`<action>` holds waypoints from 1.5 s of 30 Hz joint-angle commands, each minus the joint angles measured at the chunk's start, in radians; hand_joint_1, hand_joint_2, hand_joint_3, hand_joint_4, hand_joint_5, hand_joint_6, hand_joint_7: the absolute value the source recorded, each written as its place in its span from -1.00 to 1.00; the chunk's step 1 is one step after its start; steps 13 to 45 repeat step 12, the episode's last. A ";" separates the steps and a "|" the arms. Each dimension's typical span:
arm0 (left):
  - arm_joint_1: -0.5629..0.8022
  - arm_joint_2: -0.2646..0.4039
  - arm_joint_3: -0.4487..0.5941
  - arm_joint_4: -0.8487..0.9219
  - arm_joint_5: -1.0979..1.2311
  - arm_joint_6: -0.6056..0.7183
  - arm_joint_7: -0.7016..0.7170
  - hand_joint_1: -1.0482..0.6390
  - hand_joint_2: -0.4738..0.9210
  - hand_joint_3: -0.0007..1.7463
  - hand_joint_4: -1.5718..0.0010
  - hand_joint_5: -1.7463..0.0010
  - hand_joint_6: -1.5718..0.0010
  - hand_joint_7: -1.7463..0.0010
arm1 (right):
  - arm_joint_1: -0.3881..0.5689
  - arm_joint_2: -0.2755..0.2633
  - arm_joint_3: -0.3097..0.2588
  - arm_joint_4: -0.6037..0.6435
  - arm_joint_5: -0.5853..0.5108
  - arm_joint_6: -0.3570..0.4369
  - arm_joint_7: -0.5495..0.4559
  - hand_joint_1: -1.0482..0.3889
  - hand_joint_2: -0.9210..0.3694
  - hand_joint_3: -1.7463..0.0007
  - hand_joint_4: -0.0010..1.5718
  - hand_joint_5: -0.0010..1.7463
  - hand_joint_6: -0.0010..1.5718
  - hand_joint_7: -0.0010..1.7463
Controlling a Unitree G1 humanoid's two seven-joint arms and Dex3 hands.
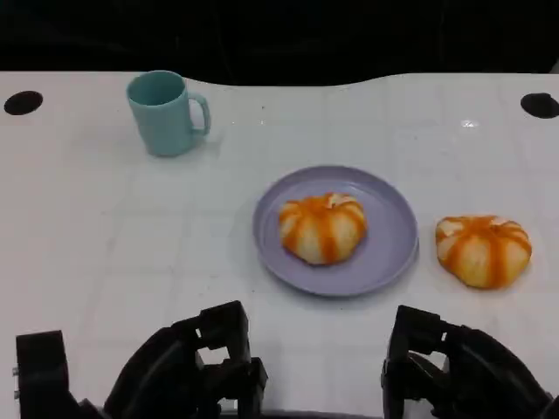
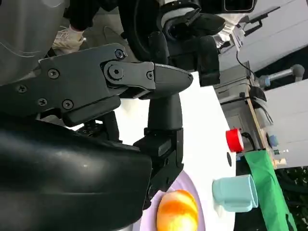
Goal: Grasp the bread from the table and place it into the plate.
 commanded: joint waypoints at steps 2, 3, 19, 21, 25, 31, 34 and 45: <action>-0.009 0.010 0.008 0.005 0.015 -0.014 -0.010 -0.56 1.00 -0.64 -0.18 -1.00 0.08 -1.00 | -0.007 -0.005 -0.015 0.014 0.009 -0.021 0.004 -0.25 -1.00 0.51 -0.24 1.00 -0.48 0.98; -0.010 0.010 0.009 0.005 0.015 -0.013 -0.009 -0.56 1.00 -0.64 -0.18 -1.00 0.09 -1.00 | -0.008 -0.004 -0.015 0.017 0.009 -0.022 0.004 -0.26 -1.00 0.51 -0.23 1.00 -0.48 0.98; -0.023 0.014 0.012 0.016 0.020 -0.004 -0.009 -0.55 1.00 -0.64 -0.15 -1.00 0.10 -1.00 | -0.021 -0.007 -0.016 0.044 -0.001 -0.045 0.004 -0.28 -1.00 0.53 -0.22 1.00 -0.47 1.00; -0.023 0.014 0.012 0.016 0.020 -0.004 -0.009 -0.55 1.00 -0.64 -0.15 -1.00 0.10 -1.00 | -0.021 -0.007 -0.016 0.044 -0.001 -0.045 0.004 -0.28 -1.00 0.53 -0.22 1.00 -0.47 1.00; -0.023 0.014 0.012 0.016 0.020 -0.004 -0.009 -0.55 1.00 -0.64 -0.15 -1.00 0.10 -1.00 | -0.021 -0.007 -0.016 0.044 -0.001 -0.045 0.004 -0.28 -1.00 0.53 -0.22 1.00 -0.47 1.00; -0.023 0.014 0.012 0.016 0.020 -0.004 -0.009 -0.55 1.00 -0.64 -0.15 -1.00 0.10 -1.00 | -0.021 -0.007 -0.016 0.044 -0.001 -0.045 0.004 -0.28 -1.00 0.53 -0.22 1.00 -0.47 1.00; -0.023 0.014 0.012 0.016 0.020 -0.004 -0.009 -0.55 1.00 -0.64 -0.15 -1.00 0.10 -1.00 | -0.021 -0.007 -0.016 0.044 -0.001 -0.045 0.004 -0.28 -1.00 0.53 -0.22 1.00 -0.47 1.00; -0.023 0.014 0.012 0.016 0.020 -0.004 -0.009 -0.55 1.00 -0.64 -0.15 -1.00 0.10 -1.00 | -0.021 -0.007 -0.016 0.044 -0.001 -0.045 0.004 -0.28 -1.00 0.53 -0.22 1.00 -0.47 1.00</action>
